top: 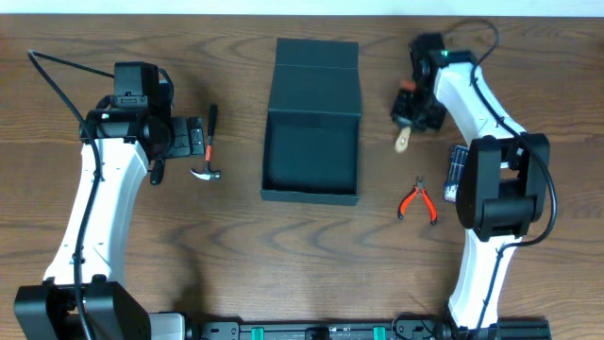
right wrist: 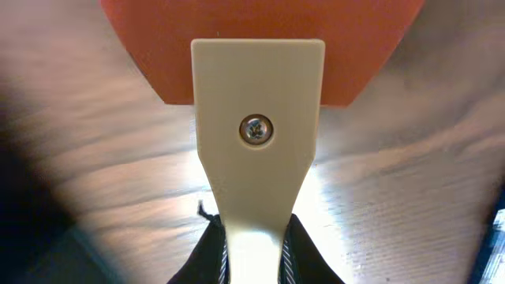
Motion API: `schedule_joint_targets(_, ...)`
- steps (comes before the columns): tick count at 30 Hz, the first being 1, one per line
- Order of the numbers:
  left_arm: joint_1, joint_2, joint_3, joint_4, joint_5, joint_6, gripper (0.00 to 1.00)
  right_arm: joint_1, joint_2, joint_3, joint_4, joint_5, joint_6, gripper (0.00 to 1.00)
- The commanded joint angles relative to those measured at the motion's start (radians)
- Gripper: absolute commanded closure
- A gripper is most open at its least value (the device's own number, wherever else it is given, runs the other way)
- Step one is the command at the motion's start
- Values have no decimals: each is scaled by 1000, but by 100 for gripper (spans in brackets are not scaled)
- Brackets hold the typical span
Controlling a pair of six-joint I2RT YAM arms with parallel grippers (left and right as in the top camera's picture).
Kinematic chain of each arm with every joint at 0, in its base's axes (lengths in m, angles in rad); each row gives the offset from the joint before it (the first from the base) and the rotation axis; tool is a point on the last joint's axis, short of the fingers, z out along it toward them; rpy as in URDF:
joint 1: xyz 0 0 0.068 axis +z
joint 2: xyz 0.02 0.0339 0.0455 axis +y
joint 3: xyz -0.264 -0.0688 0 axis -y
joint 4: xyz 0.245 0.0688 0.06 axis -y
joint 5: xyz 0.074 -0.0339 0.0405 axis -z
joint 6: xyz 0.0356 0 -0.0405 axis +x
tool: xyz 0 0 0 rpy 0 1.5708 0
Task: Pack container
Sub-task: 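Lift the scraper and carry it over the green box with the right gripper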
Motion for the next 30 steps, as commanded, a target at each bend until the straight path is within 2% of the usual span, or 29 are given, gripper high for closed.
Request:
schedule_joint_targets(1,-3,1,26,-2,-2,-16,1,51,-77,140,-49,20,-138,99)
schedule_joint_targets(7,-3,1,26,-2,-2,-16,1,147,-171,333,-189,-29,-303,99)
schedule_joint_targets(10,-3,1,26,-2,-2,-16,2,215,-222,370,-244,-72,-374,99)
schedule_joint_targets(17,-3,1,26,-3,-2,-16,2,406,-241,359,-391,-116,-475,99)
schedule_joint_targets(21,-3,1,26,-2,-2,-16,2,503,-233,317,-414,-114,-556,99)
schedule_joint_targets(25,-3,1,26,-3,-2,-16,2,547,-225,264,-408,-82,-580,99)
schedule_joint_targets(30,-3,1,26,-3,-2,-16,1,532,-224,157,-341,-77,-591,99)
